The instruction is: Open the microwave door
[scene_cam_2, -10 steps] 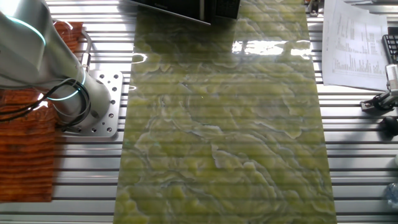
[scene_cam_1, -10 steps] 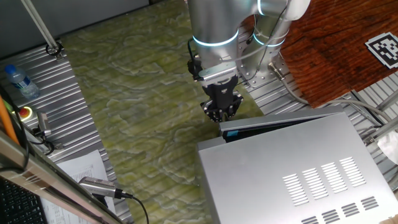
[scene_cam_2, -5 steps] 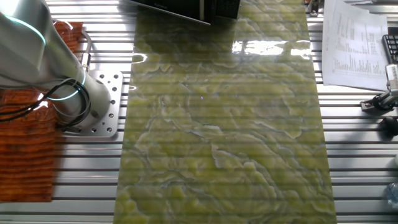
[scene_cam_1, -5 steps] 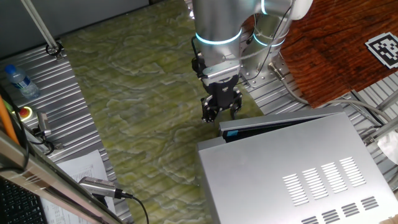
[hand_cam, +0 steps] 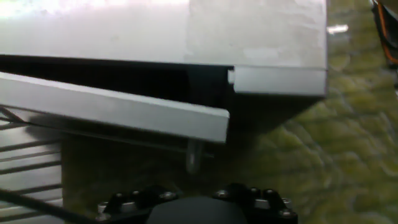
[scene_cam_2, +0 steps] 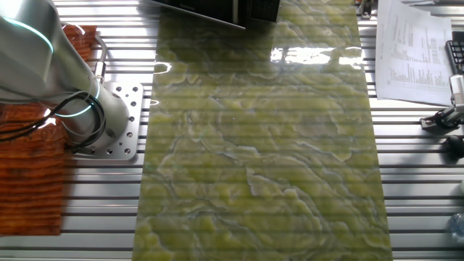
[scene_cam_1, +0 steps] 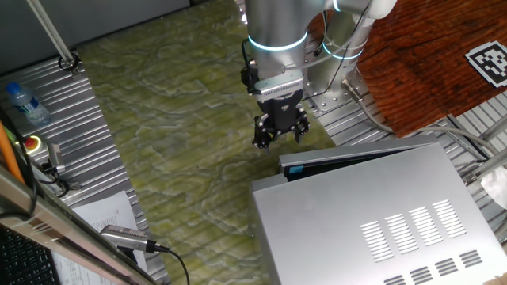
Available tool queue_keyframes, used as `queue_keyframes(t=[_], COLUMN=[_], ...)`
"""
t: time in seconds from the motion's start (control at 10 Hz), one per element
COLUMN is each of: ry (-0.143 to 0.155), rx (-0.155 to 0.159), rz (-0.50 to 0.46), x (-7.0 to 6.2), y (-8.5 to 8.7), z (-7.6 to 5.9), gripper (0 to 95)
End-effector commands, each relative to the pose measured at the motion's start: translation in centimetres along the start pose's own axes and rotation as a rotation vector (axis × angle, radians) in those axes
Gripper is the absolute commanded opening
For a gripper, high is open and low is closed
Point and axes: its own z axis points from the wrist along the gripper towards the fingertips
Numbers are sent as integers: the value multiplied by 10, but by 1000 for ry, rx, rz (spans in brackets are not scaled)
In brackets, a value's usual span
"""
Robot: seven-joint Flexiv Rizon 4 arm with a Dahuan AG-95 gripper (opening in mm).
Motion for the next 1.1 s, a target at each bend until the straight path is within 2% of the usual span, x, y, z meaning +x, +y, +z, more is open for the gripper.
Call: queue_keyframes(t=[0.1, 0.2, 0.3, 0.4, 0.5, 0.6, 0.7, 0.8, 0.9, 1.0, 1.1], ry=[76, 100, 109, 154, 185, 177, 183, 194, 188, 184, 183], rx=[11, 19, 22, 44, 61, 75, 92, 104, 101, 107, 110], rz=[119, 163, 191, 339, 479, 675, 872, 988, 1022, 1107, 1128], x=[17, 22, 24, 31, 39, 45, 46, 47, 49, 55, 58], y=[-23, -34, -38, -49, -56, -58, -59, -60, -61, -64, -66], z=[-16, -19, -21, -25, -29, -31, -30, -30, -30, -32, -32], gripper=[0, 0, 0, 0, 0, 0, 0, 0, 0, 0, 0])
